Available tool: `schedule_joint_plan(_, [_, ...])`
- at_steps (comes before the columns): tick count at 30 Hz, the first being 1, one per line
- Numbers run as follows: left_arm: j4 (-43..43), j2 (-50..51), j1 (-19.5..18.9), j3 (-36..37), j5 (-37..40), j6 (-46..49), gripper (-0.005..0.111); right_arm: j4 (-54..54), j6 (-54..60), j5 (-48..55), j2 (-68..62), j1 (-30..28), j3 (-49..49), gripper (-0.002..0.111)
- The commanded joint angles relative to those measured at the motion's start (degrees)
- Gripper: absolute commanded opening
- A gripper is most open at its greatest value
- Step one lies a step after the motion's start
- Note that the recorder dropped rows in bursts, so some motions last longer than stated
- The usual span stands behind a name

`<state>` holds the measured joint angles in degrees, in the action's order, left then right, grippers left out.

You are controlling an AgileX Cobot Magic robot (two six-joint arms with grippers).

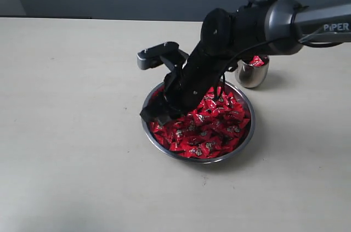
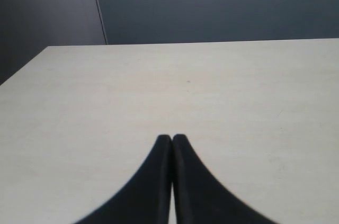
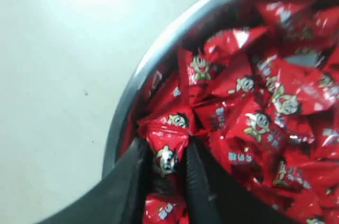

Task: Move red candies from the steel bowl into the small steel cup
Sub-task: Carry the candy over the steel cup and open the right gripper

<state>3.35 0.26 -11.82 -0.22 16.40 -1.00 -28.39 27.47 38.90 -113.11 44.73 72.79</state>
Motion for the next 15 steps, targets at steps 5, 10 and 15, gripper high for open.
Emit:
schedule_joint_plan(5, [0.3, -0.3, 0.5, 0.2, -0.1, -0.1, 0.000, 17.7, -11.7, -0.3, 3.5, -0.1, 3.6, 0.000])
schedule_joint_plan(10, [0.3, -0.3, 0.5, 0.2, -0.1, -0.1, 0.000, 24.5, -21.0, -6.7, 6.3, -3.4, 3.6, 0.000])
schedule_joint_plan(15, [0.3, -0.3, 0.5, 0.2, -0.1, -0.1, 0.000, 24.4, -21.0, -7.8, 8.6, -11.2, 3.6, 0.000])
